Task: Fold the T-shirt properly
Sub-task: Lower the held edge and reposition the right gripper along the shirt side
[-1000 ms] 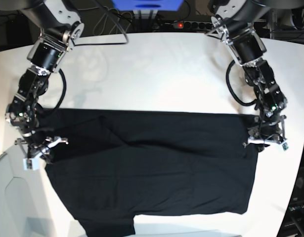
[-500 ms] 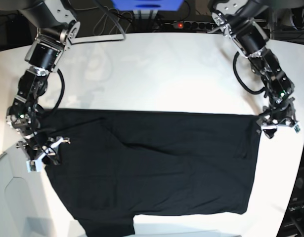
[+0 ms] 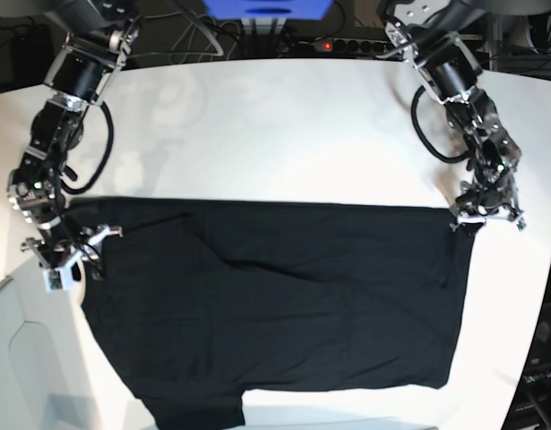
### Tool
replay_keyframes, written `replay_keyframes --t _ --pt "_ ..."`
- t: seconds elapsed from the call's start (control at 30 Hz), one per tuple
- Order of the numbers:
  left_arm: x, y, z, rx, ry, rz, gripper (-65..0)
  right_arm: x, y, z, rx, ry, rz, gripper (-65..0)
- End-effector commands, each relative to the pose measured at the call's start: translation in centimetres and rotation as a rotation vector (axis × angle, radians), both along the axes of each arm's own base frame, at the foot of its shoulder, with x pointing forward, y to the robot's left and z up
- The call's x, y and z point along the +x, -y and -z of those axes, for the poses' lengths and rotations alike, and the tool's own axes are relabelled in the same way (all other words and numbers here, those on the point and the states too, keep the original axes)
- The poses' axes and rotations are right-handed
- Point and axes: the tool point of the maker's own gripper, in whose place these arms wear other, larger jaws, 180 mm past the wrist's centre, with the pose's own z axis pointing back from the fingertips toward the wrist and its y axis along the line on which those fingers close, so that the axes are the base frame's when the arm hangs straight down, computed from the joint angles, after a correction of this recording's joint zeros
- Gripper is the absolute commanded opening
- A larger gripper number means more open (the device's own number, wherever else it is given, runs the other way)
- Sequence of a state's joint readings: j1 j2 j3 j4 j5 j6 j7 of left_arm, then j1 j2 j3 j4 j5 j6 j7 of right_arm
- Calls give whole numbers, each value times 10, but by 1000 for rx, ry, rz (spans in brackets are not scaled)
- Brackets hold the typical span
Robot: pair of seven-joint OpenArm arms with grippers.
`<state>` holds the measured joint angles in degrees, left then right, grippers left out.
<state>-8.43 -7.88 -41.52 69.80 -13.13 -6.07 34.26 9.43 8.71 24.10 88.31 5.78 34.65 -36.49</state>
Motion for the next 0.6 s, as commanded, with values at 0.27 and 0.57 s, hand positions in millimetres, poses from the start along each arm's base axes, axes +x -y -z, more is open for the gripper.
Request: replay_keyframes --t 0.27,0.57 --pt "3 -4 9 -19 -12 -5 -340 -5 42 1 9 9 87 -360" --pt "0 -3 13 -23 -22 -5 -650 -31 68 32 10 -86 134 -360"
